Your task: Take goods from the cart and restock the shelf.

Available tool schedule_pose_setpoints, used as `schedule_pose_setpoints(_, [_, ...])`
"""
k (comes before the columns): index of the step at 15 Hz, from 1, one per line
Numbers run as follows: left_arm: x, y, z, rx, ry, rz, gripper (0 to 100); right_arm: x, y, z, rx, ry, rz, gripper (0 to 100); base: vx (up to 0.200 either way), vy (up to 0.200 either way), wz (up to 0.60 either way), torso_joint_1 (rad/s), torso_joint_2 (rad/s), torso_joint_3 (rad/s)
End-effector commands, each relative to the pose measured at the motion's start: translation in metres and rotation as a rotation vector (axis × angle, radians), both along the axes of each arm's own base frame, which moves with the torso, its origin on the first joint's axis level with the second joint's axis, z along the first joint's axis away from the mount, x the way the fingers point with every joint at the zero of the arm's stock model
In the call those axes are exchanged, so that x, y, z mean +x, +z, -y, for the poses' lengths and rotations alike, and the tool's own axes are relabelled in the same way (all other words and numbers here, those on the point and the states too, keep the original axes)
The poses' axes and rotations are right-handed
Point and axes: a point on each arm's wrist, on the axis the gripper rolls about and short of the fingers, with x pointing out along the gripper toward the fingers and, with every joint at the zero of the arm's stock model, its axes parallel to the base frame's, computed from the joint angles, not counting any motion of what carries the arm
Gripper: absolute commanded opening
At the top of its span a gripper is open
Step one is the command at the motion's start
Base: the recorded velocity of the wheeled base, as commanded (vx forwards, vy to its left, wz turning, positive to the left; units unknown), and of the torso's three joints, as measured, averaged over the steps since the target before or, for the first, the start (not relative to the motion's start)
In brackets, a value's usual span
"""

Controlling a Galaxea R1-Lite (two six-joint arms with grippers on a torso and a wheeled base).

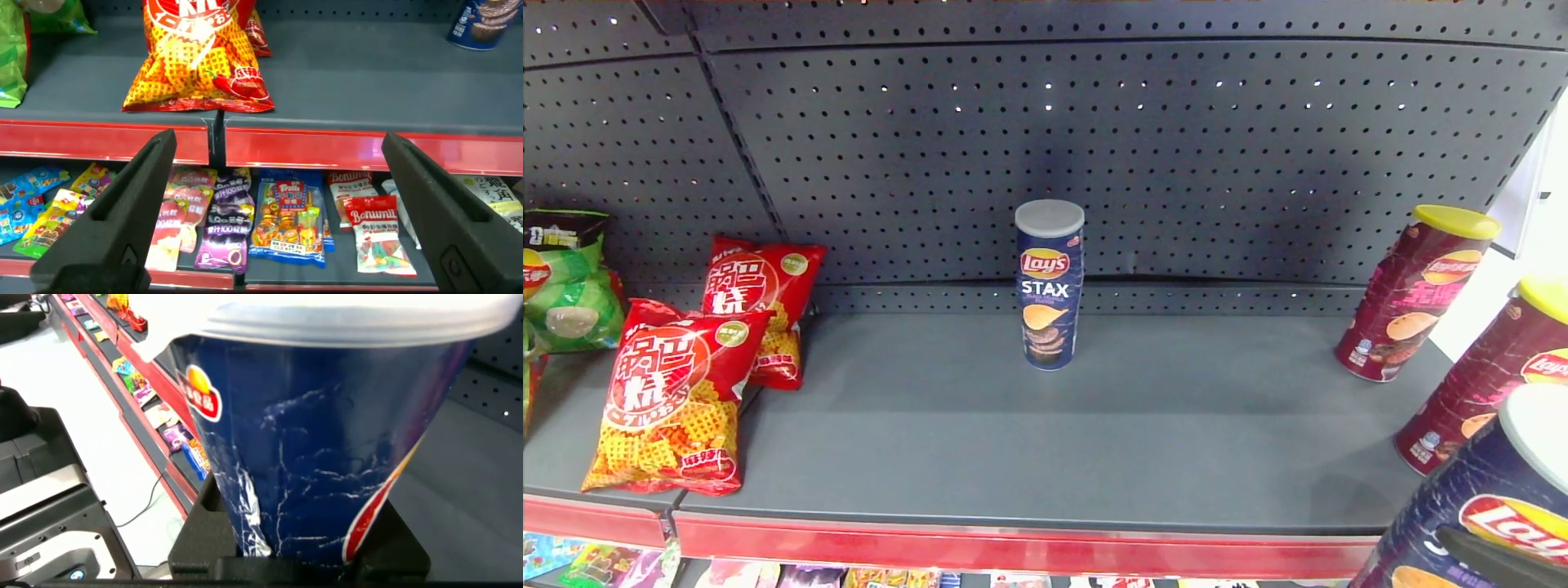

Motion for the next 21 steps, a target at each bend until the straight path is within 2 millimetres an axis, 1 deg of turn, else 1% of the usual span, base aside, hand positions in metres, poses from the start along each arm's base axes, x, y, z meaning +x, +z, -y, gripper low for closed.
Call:
schedule_pose_setpoints(1, [0.0001,0.0000,0.0000,-0.001,0.000,-0.001,100,0.0004,-0.0003,-0.0002,-0.002,0.001,-0.002,0,0.000,0.000,0.00,0.000,0.00,0.000])
schedule_pose_setpoints(7, [0.0001,0.0000,0.0000,0.001,0.000,-0.001,100,0.0007,-0.0009,-0.0002,-0.003,-0.003,-0.005,0,0.000,0.000,0.00,0.000,0.00,0.000])
schedule_pose_setpoints(10, [0.0001,0.0000,0.0000,0.001,0.000,-0.001,100,0.0017,-0.0014,-0.0006,-0.006,-0.002,-0.010,0,0.200,0.000,0.00,-0.001,0.00,0.002])
schedule_pose_setpoints(21, [-0.0001,0.0004,0.0001,-0.013,-0.006,0.001,100,0.0019,0.0002,-0.0008,-0.005,-0.002,-0.005,0,0.000,0.000,0.00,0.000,0.00,0.000])
